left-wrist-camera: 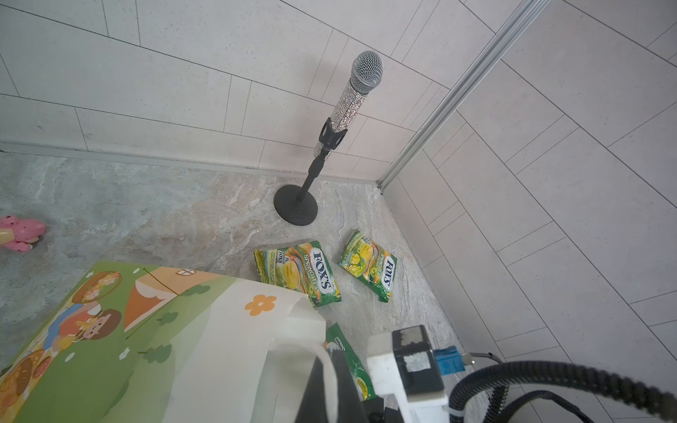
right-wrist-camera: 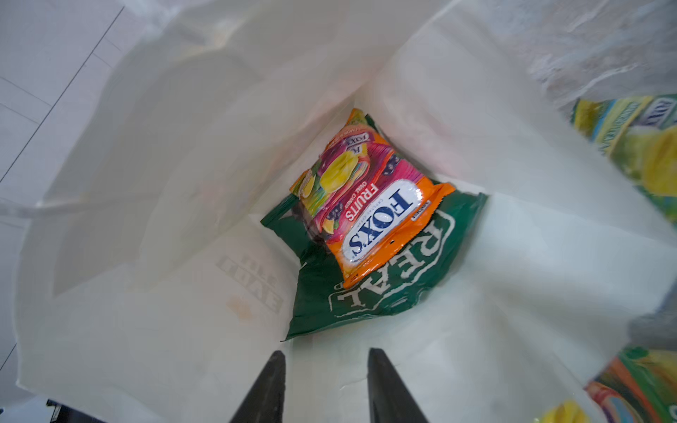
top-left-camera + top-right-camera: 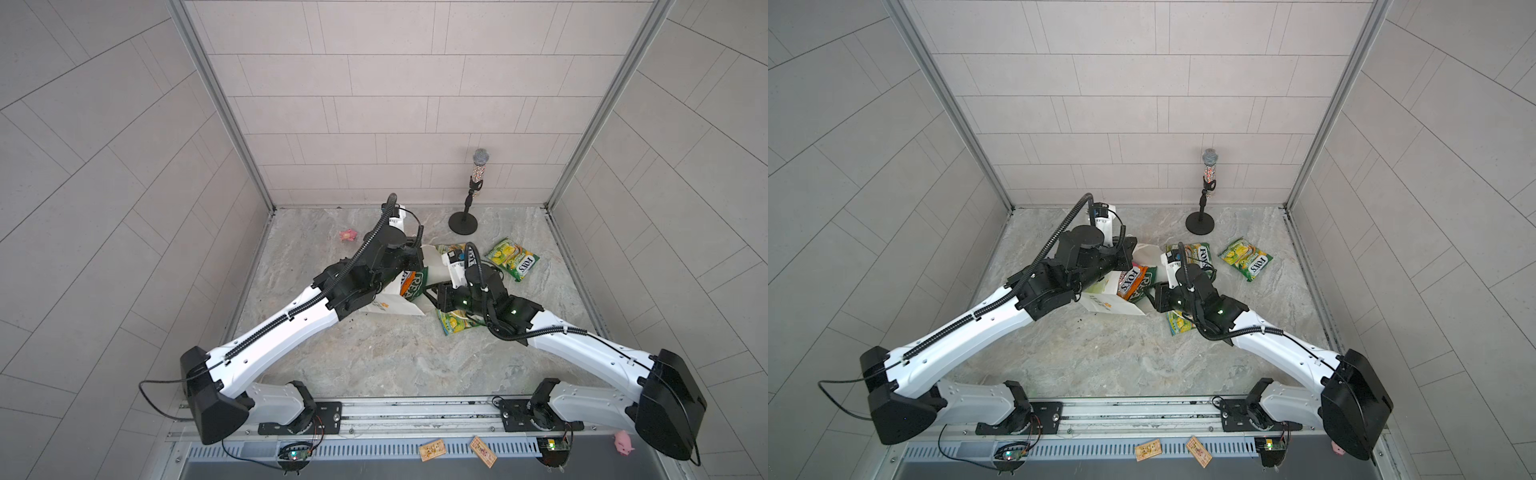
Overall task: Take the snacks out of the paper bag
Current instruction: Pick up the snack from the paper bag.
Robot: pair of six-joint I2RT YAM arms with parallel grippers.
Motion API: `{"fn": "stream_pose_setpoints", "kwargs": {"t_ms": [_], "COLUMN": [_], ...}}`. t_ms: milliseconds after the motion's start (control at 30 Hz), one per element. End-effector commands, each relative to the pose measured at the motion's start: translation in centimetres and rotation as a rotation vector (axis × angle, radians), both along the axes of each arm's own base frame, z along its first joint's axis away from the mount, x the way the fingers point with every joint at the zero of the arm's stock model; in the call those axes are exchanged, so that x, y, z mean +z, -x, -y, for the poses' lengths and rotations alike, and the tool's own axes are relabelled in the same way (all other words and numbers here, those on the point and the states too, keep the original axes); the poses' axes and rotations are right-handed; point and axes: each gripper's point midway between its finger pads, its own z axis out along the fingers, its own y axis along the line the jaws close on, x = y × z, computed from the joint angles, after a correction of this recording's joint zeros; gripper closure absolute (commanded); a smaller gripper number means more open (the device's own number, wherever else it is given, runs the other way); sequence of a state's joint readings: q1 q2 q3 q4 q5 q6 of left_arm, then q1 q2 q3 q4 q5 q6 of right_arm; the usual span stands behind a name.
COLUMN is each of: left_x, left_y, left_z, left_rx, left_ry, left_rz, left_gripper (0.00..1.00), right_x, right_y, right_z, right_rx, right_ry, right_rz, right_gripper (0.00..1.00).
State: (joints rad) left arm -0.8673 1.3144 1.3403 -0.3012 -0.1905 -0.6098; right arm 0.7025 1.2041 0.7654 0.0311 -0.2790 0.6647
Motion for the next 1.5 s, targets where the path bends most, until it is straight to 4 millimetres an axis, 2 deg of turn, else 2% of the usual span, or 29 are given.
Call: {"fn": "stream_pose_setpoints", "kwargs": {"t_ms": [0,233,367,533,633,767,967,1233,1467], "left_x": [1.7,1.6,1.6,1.4,1.4,0.9,0.0,-0.2,-0.2], "left_y": [0.1,0.1,0.2,0.7,1.3,2.0,2.9,3.5,3.8], "left_z": [0.4,0.5,0.5,0.9,1.0,1.1,1.7,1.8,1.9], "left_rx": [-0.014,-0.018,-0.019,-0.065,-0.093,-0.133,-0.187,-0.214,-0.234], "left_ry": [0.018,0.024,0.022,0.021,0.016,0.020,0.027,0.027,0.027], "left_rz": [0.034,0.029,0.030,0.030,0.032,0.020,-0.021,-0.038,-0.039], "left_gripper": [1.00,1.00,1.00,1.00,1.00,1.00,1.00,1.00,1.00], "right_x": [0.5,-1.5,-3.2,-5.0,-6.2,-6.9,-7.9,-7.8,-8.3], "right_y": [0.5,-0.7,-0.8,-1.8,-2.6,-3.8,-5.4,-5.8,-6.6], "right_z": [-2.5,-3.6,-4.9,-5.5,-5.0,-4.4,-3.4,-3.3,-1.4], "right_rx": [0.118,0.103,0.137,0.106,0.034,-0.068,-0.219,-0.248,-0.361], "right_ry": [-0.049,-0.048,-0.052,-0.031,-0.001,-0.005,-0.045,-0.066,-0.030], "right_rz": [0.000,-0.056,-0.118,-0.187,-0.230,-0.259,-0.281,-0.273,-0.264], "right_gripper": [0.71,0.73,0.73,0.72,0.72,0.68,0.68,0.69,0.66]}}
